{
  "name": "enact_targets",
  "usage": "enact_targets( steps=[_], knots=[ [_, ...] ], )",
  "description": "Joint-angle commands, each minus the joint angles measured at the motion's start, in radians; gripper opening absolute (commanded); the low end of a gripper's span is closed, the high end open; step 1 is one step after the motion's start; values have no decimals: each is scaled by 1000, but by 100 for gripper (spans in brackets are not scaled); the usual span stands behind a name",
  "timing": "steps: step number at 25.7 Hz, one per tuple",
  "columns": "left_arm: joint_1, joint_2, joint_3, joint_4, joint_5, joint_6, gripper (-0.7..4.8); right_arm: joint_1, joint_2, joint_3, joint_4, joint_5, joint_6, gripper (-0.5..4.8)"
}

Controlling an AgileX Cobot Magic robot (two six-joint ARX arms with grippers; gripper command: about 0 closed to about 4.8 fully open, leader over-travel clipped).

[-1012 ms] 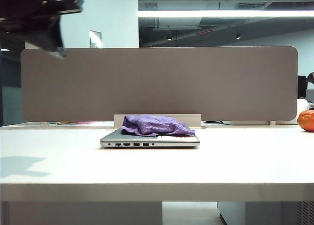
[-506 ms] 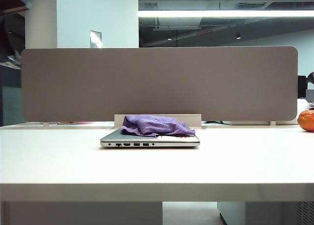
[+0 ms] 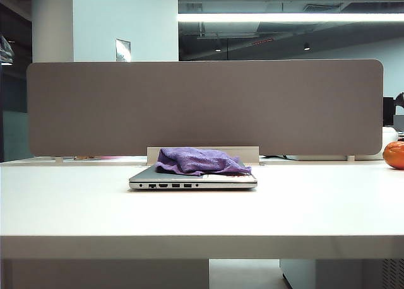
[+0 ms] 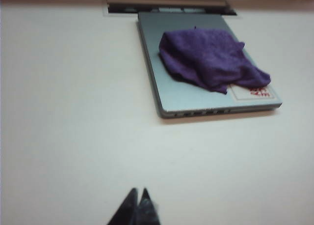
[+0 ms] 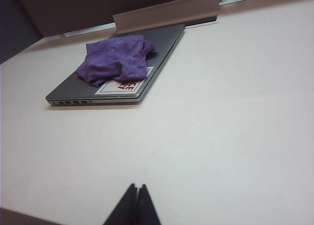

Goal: Pick up the purple rag and put it over the laptop.

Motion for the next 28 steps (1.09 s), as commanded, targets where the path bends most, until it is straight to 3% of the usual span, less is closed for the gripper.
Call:
enact_targets(
  steps=[1,11,28],
  knots=[
    [-1,-24,-17,24,-3,25,-6,0,-1,-3,13,61,-77,22],
    [-1,-29,-48,17,-2,29,-6,0,-1,-3,12,414,-166,22],
    [-1,-39,-48,29,11,-20,-6,0,-1,-3,10,414,-165,22]
  ],
)
